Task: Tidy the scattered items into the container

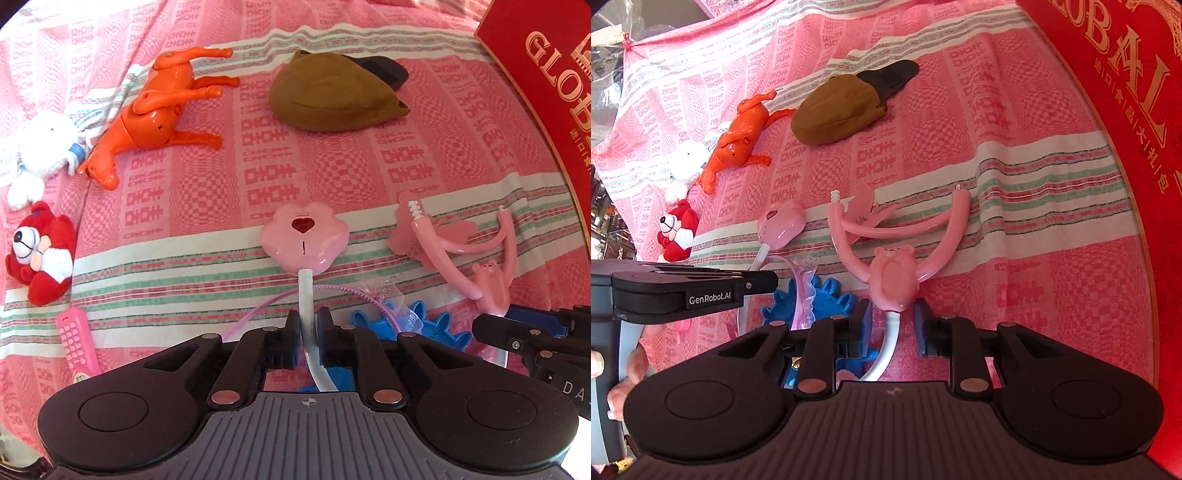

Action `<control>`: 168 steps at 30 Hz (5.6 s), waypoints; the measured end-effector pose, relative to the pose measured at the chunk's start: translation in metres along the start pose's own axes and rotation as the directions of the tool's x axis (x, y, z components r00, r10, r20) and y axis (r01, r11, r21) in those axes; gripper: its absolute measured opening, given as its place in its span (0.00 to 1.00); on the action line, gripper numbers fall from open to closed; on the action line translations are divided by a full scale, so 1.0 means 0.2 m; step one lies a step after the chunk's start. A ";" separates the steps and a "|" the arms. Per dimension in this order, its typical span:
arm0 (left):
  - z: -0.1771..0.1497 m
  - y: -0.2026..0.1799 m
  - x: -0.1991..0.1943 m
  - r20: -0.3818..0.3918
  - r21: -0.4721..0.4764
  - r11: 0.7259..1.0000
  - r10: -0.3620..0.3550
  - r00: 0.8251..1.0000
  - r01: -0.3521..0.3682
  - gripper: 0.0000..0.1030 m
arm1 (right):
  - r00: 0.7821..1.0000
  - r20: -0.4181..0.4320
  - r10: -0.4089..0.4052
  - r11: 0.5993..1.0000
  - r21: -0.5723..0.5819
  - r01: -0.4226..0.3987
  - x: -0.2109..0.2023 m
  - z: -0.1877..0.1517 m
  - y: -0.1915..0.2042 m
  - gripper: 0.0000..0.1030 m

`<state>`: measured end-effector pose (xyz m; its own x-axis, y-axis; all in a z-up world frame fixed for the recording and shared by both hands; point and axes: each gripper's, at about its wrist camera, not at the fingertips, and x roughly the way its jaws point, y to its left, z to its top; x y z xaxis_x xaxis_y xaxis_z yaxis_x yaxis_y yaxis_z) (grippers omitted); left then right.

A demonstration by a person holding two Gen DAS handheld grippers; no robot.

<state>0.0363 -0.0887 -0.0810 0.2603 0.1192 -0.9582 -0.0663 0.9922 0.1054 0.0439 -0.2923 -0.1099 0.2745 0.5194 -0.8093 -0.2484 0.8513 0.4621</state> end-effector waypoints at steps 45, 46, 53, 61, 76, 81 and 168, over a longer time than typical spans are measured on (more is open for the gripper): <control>-0.13 0.20 -0.45 0.255 0.057 0.949 -0.315 0.914 0.311 0.03 | 0.957 0.211 -0.200 0.975 -0.053 0.215 -0.42 0.02 0.36 0.09; -0.13 0.19 -0.44 0.249 0.057 0.950 -0.313 0.917 0.308 0.03 | 0.960 0.197 -0.200 0.976 -0.050 0.214 -0.40 0.02 0.34 0.09; -0.20 0.09 -0.28 0.155 0.070 0.962 -0.270 0.950 0.262 0.03 | 0.975 0.065 -0.210 0.976 -0.034 0.213 -0.16 -0.03 0.21 0.09; -0.21 0.11 -0.16 0.083 0.048 0.970 -0.241 0.967 0.238 0.03 | 0.983 -0.047 -0.178 0.983 0.035 0.180 -0.06 -0.11 0.11 0.23; -0.19 0.09 -0.04 0.013 0.048 0.964 -0.262 0.965 0.261 0.03 | 0.977 -0.099 -0.190 0.979 0.055 0.196 -0.10 -0.17 0.11 0.24; -0.18 0.06 -0.02 -0.013 0.079 0.956 -0.283 0.959 0.283 0.29 | 0.976 -0.085 -0.202 0.979 -0.003 0.203 -0.05 -0.14 0.15 0.08; 0.69 -1.01 -1.19 0.386 0.421 0.879 -0.398 0.832 0.224 0.91 | 0.741 0.563 -0.367 0.911 0.058 0.408 -1.51 0.69 -0.19 0.92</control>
<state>0.1212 -0.3122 0.1627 0.6148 -0.2814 -0.7368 0.4061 0.9138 -0.0102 0.0998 -0.4717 0.1665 0.8171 0.1136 -0.5652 -0.0605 0.9919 0.1120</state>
